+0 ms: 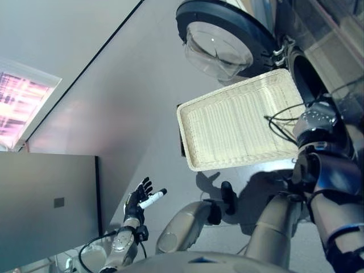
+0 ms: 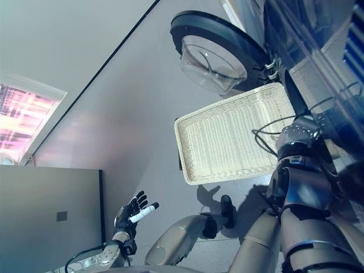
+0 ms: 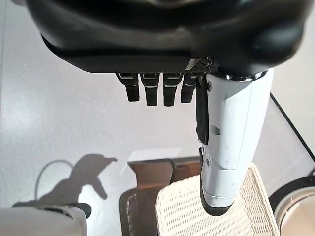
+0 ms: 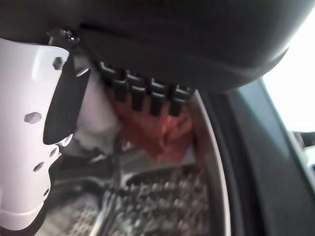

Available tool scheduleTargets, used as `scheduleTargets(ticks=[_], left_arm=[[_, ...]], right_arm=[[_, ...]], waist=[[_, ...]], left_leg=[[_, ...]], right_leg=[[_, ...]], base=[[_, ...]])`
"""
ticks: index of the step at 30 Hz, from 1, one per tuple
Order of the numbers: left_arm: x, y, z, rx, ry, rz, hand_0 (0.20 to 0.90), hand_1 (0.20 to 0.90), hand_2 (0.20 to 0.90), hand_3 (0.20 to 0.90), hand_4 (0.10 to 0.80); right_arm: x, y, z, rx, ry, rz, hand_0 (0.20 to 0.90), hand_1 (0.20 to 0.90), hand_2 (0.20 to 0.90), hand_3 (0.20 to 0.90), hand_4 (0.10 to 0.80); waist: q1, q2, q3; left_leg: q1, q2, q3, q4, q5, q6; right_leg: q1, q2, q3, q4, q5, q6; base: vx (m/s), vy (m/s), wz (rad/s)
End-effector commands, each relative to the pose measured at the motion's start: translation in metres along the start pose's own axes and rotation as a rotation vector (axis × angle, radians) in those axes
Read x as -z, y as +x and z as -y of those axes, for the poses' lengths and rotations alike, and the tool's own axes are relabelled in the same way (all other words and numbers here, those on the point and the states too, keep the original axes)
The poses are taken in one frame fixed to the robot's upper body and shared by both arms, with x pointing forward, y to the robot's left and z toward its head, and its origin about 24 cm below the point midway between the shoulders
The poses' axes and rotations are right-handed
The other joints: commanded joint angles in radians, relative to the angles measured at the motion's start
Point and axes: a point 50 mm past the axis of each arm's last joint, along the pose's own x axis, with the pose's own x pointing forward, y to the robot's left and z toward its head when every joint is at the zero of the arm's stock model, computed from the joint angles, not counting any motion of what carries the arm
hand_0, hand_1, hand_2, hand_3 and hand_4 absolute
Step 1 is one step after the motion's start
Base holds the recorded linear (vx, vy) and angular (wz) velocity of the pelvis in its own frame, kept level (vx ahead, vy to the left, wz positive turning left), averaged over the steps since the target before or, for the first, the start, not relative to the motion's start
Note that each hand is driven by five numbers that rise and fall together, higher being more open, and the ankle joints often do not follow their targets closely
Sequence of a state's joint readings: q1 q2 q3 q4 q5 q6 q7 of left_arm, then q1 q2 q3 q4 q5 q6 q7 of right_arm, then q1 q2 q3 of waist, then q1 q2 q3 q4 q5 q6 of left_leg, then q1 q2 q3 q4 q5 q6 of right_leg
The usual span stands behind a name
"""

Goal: Pick up the clothes and place them into the washing machine

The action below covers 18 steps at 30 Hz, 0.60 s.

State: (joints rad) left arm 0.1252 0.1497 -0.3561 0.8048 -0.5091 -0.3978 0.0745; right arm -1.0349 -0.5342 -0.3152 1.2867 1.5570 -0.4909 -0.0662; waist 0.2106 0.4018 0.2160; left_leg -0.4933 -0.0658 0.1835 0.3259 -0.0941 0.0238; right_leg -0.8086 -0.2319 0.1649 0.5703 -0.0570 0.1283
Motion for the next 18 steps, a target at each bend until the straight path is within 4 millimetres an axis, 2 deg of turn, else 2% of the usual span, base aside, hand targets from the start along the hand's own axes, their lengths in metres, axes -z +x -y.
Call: scheduleTargets(ticks=[1,3,8,10,11,14,18], left_arm=[[-0.005,0.0,-0.03,-0.128,-0.009,0.026,0.9,0.9,0.9,0.9,0.8],[-0.003,0.001,-0.029,-0.128,-0.001,0.009,0.9,0.9,0.9,0.9,0.8],[-0.001,0.0,-0.031,-0.122,0.031,-0.007,0.9,0.9,0.9,0.9,0.8],[-0.001,-0.001,-0.033,-0.122,0.039,-0.007,0.9,0.9,0.9,0.9,0.8],[-0.001,-0.001,-0.034,-0.118,0.05,-0.01,0.9,0.9,0.9,0.9,0.8],[-0.004,-0.001,-0.037,-0.12,0.069,-0.003,0.9,0.9,0.9,0.9,0.8],[-0.009,-0.001,-0.045,-0.132,0.11,0.009,0.9,0.9,0.9,0.9,0.8]], right_arm=[[-0.005,0.002,0.01,-0.07,-0.203,-0.032,0.9,0.9,0.9,0.9,0.8],[-0.005,0.0,0.04,0.021,-0.313,-0.062,0.9,0.9,0.9,0.9,0.8],[0.01,-0.013,0.081,0.101,-0.588,-0.184,0.9,0.9,0.9,0.9,0.8],[0.018,-0.018,0.088,0.092,-0.625,-0.225,0.9,0.9,0.9,0.9,0.8],[0.018,-0.02,0.096,0.107,-0.679,-0.244,0.9,0.9,0.9,0.9,0.8],[0.019,-0.022,0.103,0.129,-0.754,-0.266,0.9,0.9,0.9,0.9,0.8],[0.025,-0.024,0.1,0.098,-0.929,-0.304,0.9,0.9,0.9,0.9,0.8]], waist=[[0.019,0.052,-0.093],[0.021,0.046,-0.091],[0.022,0.02,-0.078],[0.023,0.008,-0.071],[0.025,0.001,-0.069],[0.03,-0.017,-0.061],[0.038,-0.037,-0.044]], left_leg=[[-0.104,0.018,-0.049,0.008,0.045,-0.058],[-0.097,0.018,-0.054,-0.001,0.051,-0.061],[-0.083,0.02,-0.067,-0.008,0.061,-0.061],[-0.086,0.022,-0.07,-0.003,0.063,-0.06],[-0.088,0.022,-0.073,0.0,0.063,-0.06],[-0.102,0.022,-0.078,0.021,0.06,-0.058],[-0.146,0.03,-0.079,0.08,0.047,-0.053]], right_leg=[[0.085,0.031,-0.079,-0.035,-0.071,-0.07],[0.099,0.03,-0.088,-0.048,-0.066,-0.069],[0.136,0.029,-0.111,-0.074,-0.053,-0.07],[0.14,0.031,-0.116,-0.073,-0.052,-0.072],[0.141,0.031,-0.12,-0.072,-0.052,-0.073],[0.133,0.031,-0.124,-0.056,-0.056,-0.077],[0.106,0.034,-0.124,-0.025,-0.061,-0.087]], base=[[0.0,0.0,0.0],[-0.009,-0.004,0.02],[-0.029,-0.012,0.11],[-0.036,-0.026,0.08],[-0.025,-0.013,0.07],[-0.055,0.0,0.09],[-0.07,-0.026,0.07]])
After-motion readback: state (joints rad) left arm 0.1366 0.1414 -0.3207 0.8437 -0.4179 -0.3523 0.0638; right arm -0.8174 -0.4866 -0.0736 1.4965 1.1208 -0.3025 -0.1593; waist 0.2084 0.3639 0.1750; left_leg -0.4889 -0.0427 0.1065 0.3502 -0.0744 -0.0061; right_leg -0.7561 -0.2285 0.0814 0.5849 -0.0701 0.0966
